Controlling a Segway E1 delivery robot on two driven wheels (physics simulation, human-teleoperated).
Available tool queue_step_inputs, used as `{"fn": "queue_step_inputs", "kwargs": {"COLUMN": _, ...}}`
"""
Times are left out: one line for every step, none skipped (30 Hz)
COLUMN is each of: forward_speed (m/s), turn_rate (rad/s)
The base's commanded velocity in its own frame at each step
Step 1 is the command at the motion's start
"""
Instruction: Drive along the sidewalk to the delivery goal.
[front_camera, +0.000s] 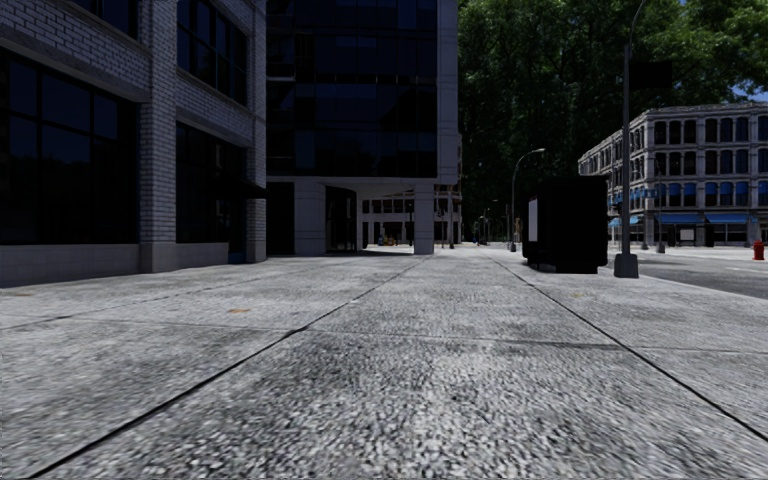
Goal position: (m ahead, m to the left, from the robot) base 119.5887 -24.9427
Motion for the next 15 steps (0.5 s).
{"fn": "queue_step_inputs", "kwargs": {"forward_speed": 2.00, "turn_rate": 0.00}}
{"fn": "queue_step_inputs", "kwargs": {"forward_speed": 2.00, "turn_rate": 0.00}}
{"fn": "queue_step_inputs", "kwargs": {"forward_speed": 2.00, "turn_rate": 0.00}}
{"fn": "queue_step_inputs", "kwargs": {"forward_speed": 2.00, "turn_rate": 0.00}}
{"fn": "queue_step_inputs", "kwargs": {"forward_speed": 2.00, "turn_rate": 0.00}}
{"fn": "queue_step_inputs", "kwargs": {"forward_speed": 2.00, "turn_rate": 0.00}}
{"fn": "queue_step_inputs", "kwargs": {"forward_speed": 2.00, "turn_rate": 0.00}}
{"fn": "queue_step_inputs", "kwargs": {"forward_speed": 2.00, "turn_rate": 0.00}}
{"fn": "queue_step_inputs", "kwargs": {"forward_speed": 2.00, "turn_rate": 0.00}}
{"fn": "queue_step_inputs", "kwargs": {"forward_speed": 2.00, "turn_rate": 0.00}}
{"fn": "queue_step_inputs", "kwargs": {"forward_speed": 2.00, "turn_rate": 0.00}}
{"fn": "queue_step_inputs", "kwargs": {"forward_speed": 2.00, "turn_rate": -0.01}}
{"fn": "queue_step_inputs", "kwargs": {"forward_speed": 2.00, "turn_rate": -0.29}}
{"fn": "queue_step_inputs", "kwargs": {"forward_speed": 2.00, "turn_rate": -0.77}}
{"fn": "queue_step_inputs", "kwargs": {"forward_speed": 2.00, "turn_rate": -0.77}}
